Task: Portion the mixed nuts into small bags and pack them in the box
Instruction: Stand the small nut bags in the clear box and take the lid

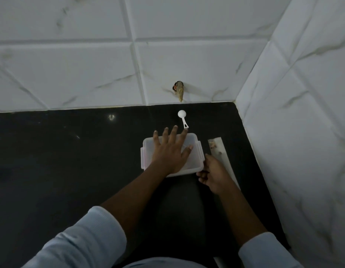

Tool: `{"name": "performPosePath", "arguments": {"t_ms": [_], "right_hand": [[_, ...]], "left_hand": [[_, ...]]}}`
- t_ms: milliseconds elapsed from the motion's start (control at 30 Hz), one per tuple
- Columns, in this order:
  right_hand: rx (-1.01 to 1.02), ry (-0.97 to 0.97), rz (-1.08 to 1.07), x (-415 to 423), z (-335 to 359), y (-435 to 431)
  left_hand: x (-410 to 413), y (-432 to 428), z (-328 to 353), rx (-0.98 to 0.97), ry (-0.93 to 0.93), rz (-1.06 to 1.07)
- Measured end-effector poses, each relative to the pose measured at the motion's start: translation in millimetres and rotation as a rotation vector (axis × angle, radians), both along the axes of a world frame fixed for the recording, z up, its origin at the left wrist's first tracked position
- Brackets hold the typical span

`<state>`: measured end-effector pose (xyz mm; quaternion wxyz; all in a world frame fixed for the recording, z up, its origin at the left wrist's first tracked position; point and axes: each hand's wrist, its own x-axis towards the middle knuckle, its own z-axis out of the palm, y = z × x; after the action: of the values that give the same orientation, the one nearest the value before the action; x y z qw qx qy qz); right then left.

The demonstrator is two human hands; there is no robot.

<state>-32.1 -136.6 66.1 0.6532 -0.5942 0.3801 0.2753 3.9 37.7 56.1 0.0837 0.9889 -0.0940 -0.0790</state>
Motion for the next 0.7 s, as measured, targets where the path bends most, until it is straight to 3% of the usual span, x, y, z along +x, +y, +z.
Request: {"name": "performPosePath", "arguments": {"t_ms": [133, 267, 400, 567, 633, 700], "right_hand": [[0.022, -0.115, -0.156, -4, 17, -3], [-0.094, -0.243, -0.033, -17, 30, -4], [-0.06, -0.341, 0.018, -32, 36, 2], [-0.155, -0.546, 0.255, -43, 16, 5], [-0.267, -0.567, 0.374, -38, 7, -1], [-0.558, -0.596, 0.461, -30, 2, -1]], "left_hand": [[1, 1, 3, -0.011, -0.005, 0.004], [-1, 1, 2, -0.013, -0.01, 0.001], [0, 1, 2, -0.008, -0.018, -0.006], [1, -1, -2, -0.011, -0.02, -0.002], [1, 1, -2, -0.009, -0.016, -0.004], [2, 3, -1, -0.049, -0.022, -0.008]]}}
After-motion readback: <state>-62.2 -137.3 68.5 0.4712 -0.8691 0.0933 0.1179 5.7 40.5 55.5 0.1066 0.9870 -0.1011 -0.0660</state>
